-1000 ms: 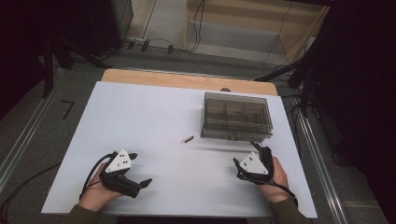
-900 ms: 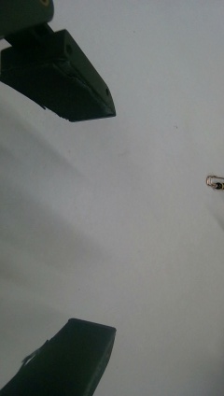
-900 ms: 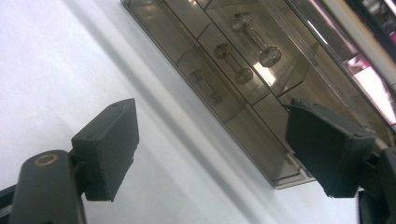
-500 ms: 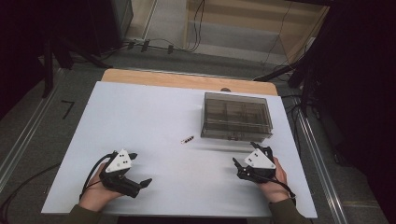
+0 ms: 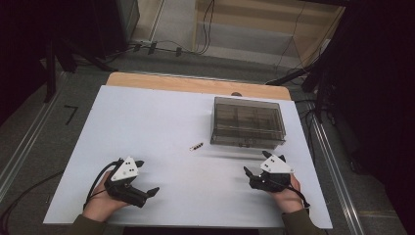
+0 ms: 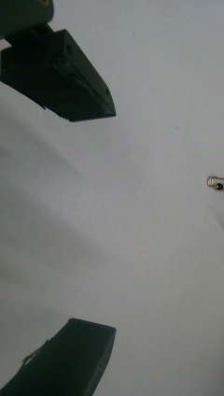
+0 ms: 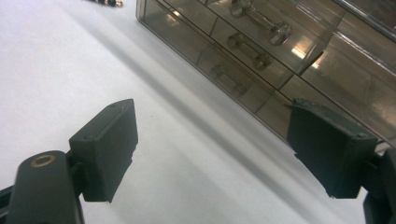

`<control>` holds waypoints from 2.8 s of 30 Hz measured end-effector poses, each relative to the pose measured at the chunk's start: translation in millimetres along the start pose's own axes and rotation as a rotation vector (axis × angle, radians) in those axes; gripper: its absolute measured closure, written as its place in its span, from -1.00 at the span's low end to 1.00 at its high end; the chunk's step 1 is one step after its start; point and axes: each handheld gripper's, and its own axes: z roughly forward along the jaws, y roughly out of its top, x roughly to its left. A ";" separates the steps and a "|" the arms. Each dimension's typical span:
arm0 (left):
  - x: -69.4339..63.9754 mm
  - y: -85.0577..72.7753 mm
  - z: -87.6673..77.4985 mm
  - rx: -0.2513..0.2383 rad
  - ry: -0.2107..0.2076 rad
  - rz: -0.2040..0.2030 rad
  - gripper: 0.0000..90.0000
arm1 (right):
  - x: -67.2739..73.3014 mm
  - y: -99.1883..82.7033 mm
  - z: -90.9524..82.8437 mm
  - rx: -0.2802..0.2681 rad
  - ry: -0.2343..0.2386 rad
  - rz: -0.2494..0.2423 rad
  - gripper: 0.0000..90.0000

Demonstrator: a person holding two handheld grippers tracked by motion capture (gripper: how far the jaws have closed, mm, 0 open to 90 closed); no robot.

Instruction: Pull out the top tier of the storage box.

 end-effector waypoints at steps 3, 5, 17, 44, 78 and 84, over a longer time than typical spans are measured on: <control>0.3 -0.4 0.2 0.000 0.001 -0.002 -1.00 | -3.4 -0.5 -0.7 -0.008 0.032 0.034 -0.66; 0.3 -0.6 0.2 0.003 -0.001 0.000 -1.00 | -5.2 -1.0 -1.2 -0.011 0.053 0.059 -0.66; -0.5 -0.4 -0.1 0.001 0.002 0.001 -1.00 | -11.0 -0.5 -1.7 -0.021 0.144 0.164 -0.66; -1.8 -0.2 -0.4 0.006 0.009 0.009 -1.00 | -24.6 4.9 -6.6 -0.003 0.220 0.308 0.05; -2.1 -0.3 0.4 0.007 0.010 0.004 -1.00 | -51.1 25.3 -14.1 0.015 0.222 0.299 0.95; -2.0 -0.4 0.5 0.009 0.012 0.004 -1.00 | -60.1 33.0 -15.4 0.011 0.257 0.295 0.95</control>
